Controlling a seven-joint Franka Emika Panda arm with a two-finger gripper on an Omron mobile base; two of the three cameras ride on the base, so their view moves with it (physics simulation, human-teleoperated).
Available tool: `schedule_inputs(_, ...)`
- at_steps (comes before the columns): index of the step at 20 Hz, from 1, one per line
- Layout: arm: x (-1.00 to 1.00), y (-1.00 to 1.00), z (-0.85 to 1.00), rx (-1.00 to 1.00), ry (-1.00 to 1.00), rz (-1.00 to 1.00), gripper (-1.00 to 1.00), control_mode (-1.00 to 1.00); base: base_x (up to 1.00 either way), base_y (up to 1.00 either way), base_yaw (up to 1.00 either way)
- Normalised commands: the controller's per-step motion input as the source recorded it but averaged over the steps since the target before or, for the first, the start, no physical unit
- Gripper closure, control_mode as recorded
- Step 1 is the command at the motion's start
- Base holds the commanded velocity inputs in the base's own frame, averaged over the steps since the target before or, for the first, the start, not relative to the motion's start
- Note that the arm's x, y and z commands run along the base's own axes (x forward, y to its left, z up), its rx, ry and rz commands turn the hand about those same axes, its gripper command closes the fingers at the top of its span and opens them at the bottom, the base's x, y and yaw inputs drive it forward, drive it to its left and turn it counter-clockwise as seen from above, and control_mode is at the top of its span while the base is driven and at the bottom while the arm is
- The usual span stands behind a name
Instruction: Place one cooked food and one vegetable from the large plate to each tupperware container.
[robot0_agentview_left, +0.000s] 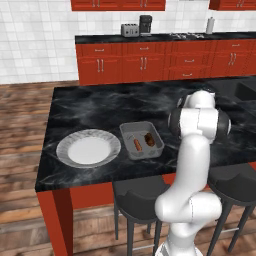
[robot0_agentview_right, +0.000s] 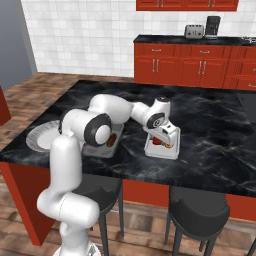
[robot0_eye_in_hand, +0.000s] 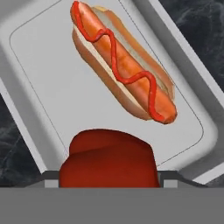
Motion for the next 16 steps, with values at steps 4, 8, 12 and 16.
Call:
schedule_inputs(4, 0.32, 0.0, -0.34, -0.02, 0.0, 0.0, 1.0, -1.0, 0.0, 0.0, 0.0)
schedule_inputs(8, 0.04, 0.0, -0.18, 0.0, 0.0, 0.0, 1.0, -1.0, 0.0, 0.0, 0.0)
schedule_inputs(12, 0.0, 0.0, -0.11, 0.0, 0.0, 0.0, 1.0, -1.0, 0.0, 0.0, 0.0)
schedule_inputs(16, 0.0, 0.0, -0.04, 0.0, 0.01, 0.0, -1.0, -1.0, 0.0, 0.0, 0.0)
